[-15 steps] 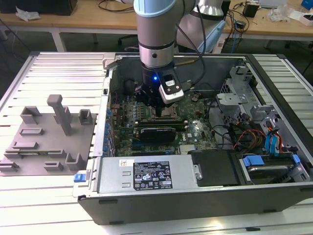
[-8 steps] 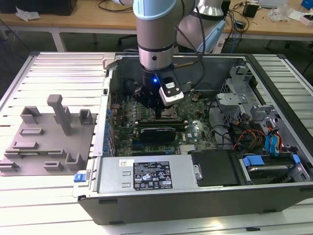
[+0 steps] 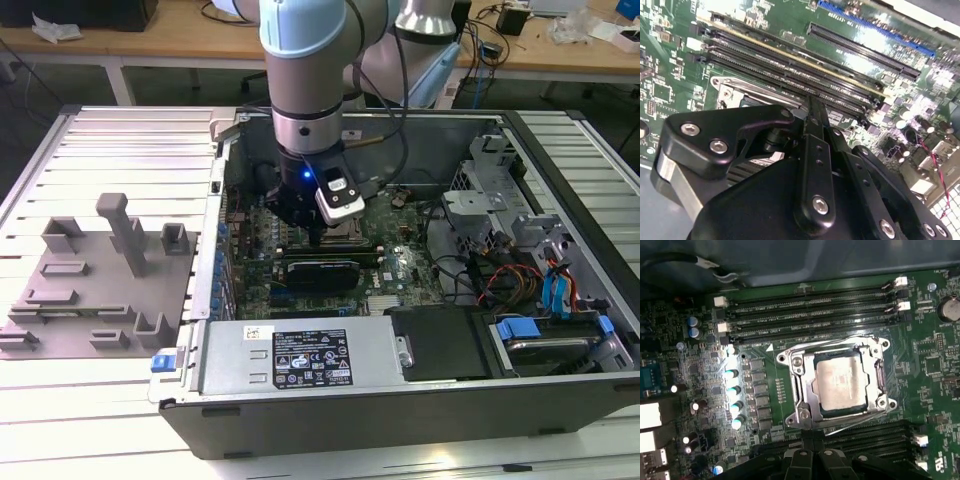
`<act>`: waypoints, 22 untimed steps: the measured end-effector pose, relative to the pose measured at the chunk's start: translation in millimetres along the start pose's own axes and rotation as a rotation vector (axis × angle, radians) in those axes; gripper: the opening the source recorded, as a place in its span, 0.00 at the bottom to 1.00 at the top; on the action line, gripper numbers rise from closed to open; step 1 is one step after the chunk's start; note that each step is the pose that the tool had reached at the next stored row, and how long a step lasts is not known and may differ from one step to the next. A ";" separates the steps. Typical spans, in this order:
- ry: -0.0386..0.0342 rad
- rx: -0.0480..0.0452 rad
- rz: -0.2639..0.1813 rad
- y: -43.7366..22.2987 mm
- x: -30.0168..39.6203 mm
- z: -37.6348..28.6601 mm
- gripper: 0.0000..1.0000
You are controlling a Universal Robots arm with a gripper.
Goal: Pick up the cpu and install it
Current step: 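Install the second cpu locking lever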
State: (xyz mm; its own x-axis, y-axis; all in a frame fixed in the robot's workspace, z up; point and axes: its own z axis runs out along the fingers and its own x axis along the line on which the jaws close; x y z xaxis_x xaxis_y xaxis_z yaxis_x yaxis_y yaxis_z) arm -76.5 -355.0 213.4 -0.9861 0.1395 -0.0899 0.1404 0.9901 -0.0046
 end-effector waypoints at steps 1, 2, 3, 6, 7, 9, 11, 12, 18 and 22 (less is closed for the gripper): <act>0.0003 -0.0063 0.001 -0.3 0.3 0.3 0.11; 0.0006 -0.0108 0.001 -1.1 0.7 0.5 0.11; 0.0009 -0.0134 0.001 -2.8 1.0 0.6 0.11; 0.0012 -0.0160 0.002 -8.0 2.2 0.5 0.11; 0.0011 -0.0190 0.002 -9.3 3.0 0.4 0.11; -0.0004 -0.0403 0.003 -12.3 4.5 0.3 0.11; -0.0009 -0.0497 0.003 -14.3 5.8 0.4 0.11; -0.0013 -0.0564 0.004 -15.8 7.2 0.7 0.11; -0.0021 -0.1102 0.005 -20.2 9.5 2.9 0.11; -0.0002 -0.1321 0.006 -23.2 9.8 5.6 0.11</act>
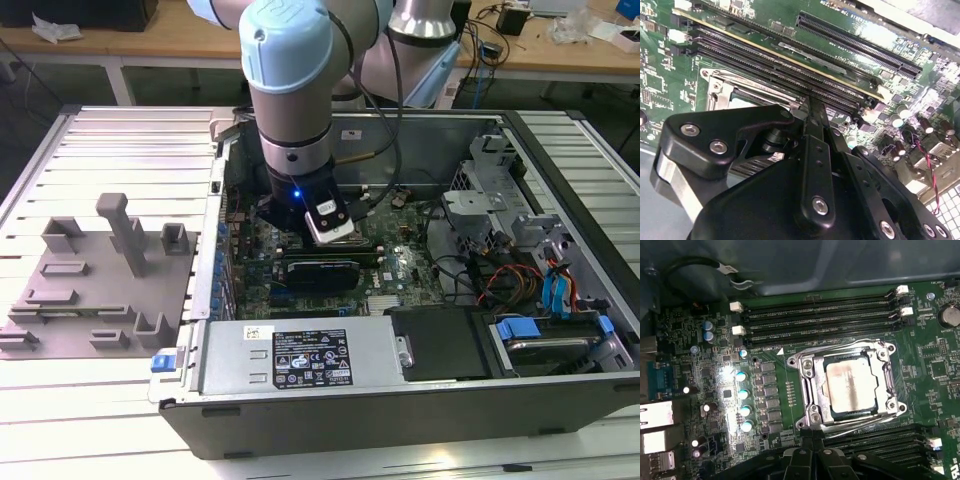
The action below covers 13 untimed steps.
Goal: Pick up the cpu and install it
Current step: 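Install the second cpu locking lever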
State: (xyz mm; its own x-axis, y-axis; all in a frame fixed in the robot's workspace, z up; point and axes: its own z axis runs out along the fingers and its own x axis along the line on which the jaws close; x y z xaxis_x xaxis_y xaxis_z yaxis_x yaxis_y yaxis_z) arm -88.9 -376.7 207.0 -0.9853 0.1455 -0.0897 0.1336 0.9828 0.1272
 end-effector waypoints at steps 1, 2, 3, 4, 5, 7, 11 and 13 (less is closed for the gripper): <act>0.0002 -0.0099 0.001 -0.7 0.0 0.1 0.11; 0.0002 -0.0176 0.001 -1.3 0.0 0.3 0.11; 0.0003 -0.0277 0.002 -2.2 0.1 0.5 0.11; 0.0005 -0.0340 0.002 -3.0 0.3 0.8 0.11; 0.0007 -0.0427 0.003 -4.0 0.7 1.3 0.11; 0.0008 -0.0564 0.003 -5.7 1.4 2.0 0.11; 0.0003 -0.0869 0.005 -8.0 3.0 3.3 0.11; -0.0002 -0.0972 0.006 -9.2 3.6 4.3 0.11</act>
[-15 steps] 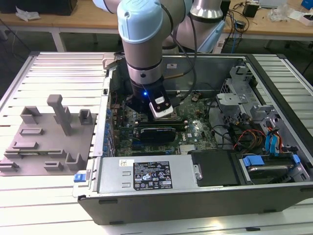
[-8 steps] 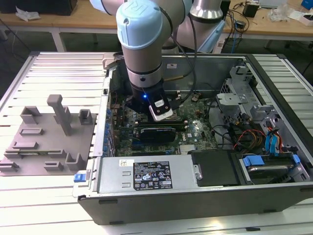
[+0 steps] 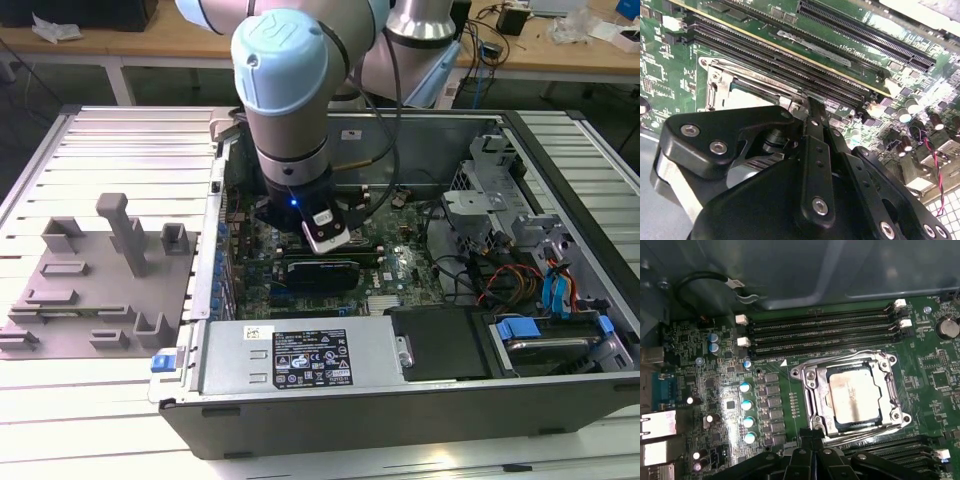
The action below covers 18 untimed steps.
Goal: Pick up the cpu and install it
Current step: 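Install the second cpu locking lever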
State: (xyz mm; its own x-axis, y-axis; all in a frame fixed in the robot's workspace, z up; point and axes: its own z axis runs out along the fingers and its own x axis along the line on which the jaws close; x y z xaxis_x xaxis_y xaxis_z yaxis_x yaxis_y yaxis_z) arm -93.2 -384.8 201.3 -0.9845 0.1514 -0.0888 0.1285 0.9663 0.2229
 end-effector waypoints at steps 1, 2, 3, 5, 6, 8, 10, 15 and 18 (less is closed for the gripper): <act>-0.0001 -0.0035 0.000 -0.5 0.2 0.5 0.11; -0.0004 -0.0094 0.001 -1.3 0.5 1.2 0.11; -0.0019 -0.0205 0.001 -2.1 0.8 2.4 0.11; -0.0024 -0.0313 0.002 -2.8 1.0 3.2 0.11; -0.0026 -0.0350 0.002 -3.2 1.1 3.7 0.11; -0.0024 -0.0376 0.002 -3.9 1.5 4.1 0.11; -0.0023 -0.0385 0.002 -3.9 1.8 4.2 0.11; -0.0023 -0.0385 0.003 -1.8 1.1 -5.5 0.11; -0.0026 -0.0349 0.002 1.7 -0.4 -20.9 0.11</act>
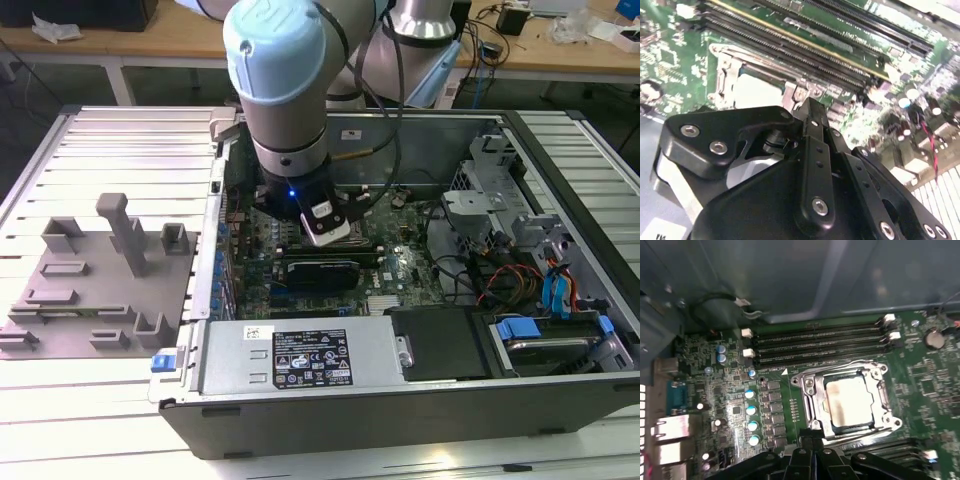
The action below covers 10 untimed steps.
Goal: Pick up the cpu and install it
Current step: 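Install the second cpu locking lever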
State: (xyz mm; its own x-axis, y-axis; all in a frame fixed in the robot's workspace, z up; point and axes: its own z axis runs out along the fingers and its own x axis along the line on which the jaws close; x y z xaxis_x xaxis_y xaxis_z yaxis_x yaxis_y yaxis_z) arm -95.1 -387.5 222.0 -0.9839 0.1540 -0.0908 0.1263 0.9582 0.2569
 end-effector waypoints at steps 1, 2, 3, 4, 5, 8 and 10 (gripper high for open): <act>0.0001 0.0037 0.000 0.7 -0.3 -2.5 0.11; 0.0005 0.0087 -0.001 1.2 -0.6 -4.5 0.11; 0.0022 0.0189 -0.001 1.6 -1.1 -5.6 0.11; 0.0040 0.0298 -0.001 1.8 -2.4 -5.6 0.11; 0.0052 0.0365 -0.001 2.2 -5.7 -5.1 0.11; 0.0065 0.0471 -0.001 3.6 -16.3 -3.7 0.11; 0.0069 0.0536 -0.001 5.8 -28.7 -2.0 0.11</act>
State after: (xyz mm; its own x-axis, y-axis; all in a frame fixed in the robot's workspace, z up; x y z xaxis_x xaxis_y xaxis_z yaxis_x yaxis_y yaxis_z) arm -66.4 -386.9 228.0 -0.9849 0.1511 -0.0844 0.1313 0.9700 0.2048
